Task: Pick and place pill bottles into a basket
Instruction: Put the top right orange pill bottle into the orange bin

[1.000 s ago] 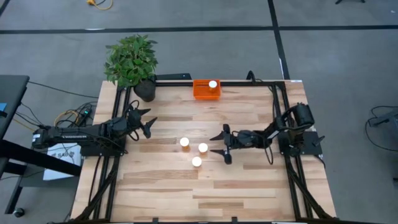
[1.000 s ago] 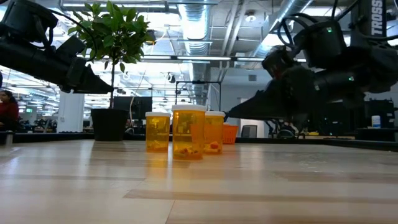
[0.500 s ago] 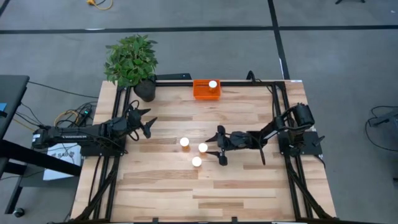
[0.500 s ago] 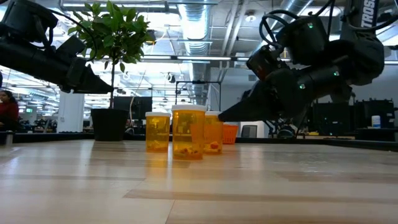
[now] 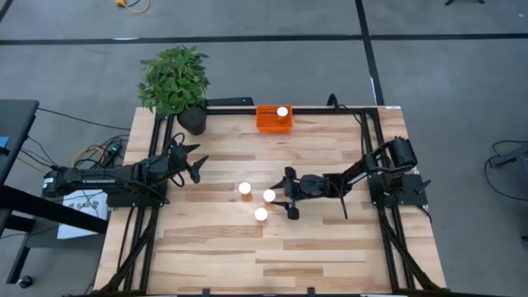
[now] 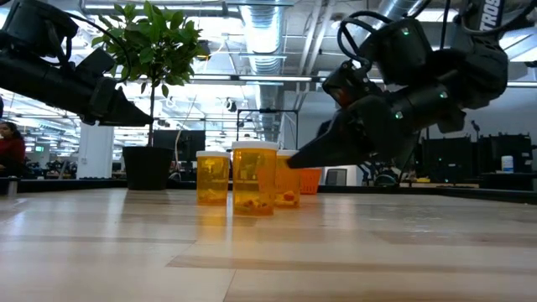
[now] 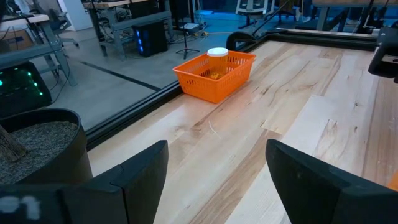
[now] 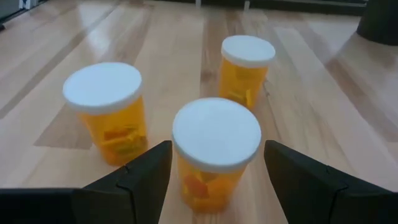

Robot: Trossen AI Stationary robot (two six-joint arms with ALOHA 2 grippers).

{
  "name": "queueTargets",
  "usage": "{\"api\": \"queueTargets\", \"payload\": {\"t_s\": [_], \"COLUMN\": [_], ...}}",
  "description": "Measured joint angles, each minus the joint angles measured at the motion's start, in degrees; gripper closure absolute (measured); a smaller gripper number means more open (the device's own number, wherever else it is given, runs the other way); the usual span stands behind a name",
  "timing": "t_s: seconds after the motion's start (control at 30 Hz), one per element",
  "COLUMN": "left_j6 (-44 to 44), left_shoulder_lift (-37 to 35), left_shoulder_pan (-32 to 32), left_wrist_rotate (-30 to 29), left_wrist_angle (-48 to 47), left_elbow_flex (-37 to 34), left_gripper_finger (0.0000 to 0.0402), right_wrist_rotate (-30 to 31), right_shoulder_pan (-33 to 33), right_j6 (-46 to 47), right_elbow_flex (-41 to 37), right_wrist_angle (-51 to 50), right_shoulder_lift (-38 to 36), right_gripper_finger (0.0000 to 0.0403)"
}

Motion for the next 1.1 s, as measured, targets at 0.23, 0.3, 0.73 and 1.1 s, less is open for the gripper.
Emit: {"api": "queueTargets", "payload": {"t_s": [0.23,0.3,0.73,1.1], "left_j6": [0.0,0.0,0.0,0.0], "left_shoulder_lift": [0.0,0.0,0.0,0.0], "left_shoulder_pan": [0.0,0.0,0.0,0.0], "left_wrist_rotate": [0.0,0.0,0.0,0.0], "left_wrist_angle": [0.0,0.0,0.0,0.0], "left_elbow_flex": [0.0,0.0,0.0,0.0], "left_gripper_finger": [0.0139,0.0139,0.0139,0.0139], "right_wrist_rotate": [0.0,0.0,-0.1,0.0], "right_shoulder_pan": [0.0,0.0,-0.1,-0.1], "right_j6": [-0.7,-0.7,-0.7,-0.7], "right_elbow_flex": [1.1,1.5,3.1,3.0], "right_wrist_angle": [-1.1,-1.8,-5.1,-5.0], "right_shoulder_lift": [0.0,0.0,0.0,0.0], "right_gripper_finger": [0.0152,0.0152,0.0174,0.0211]}}
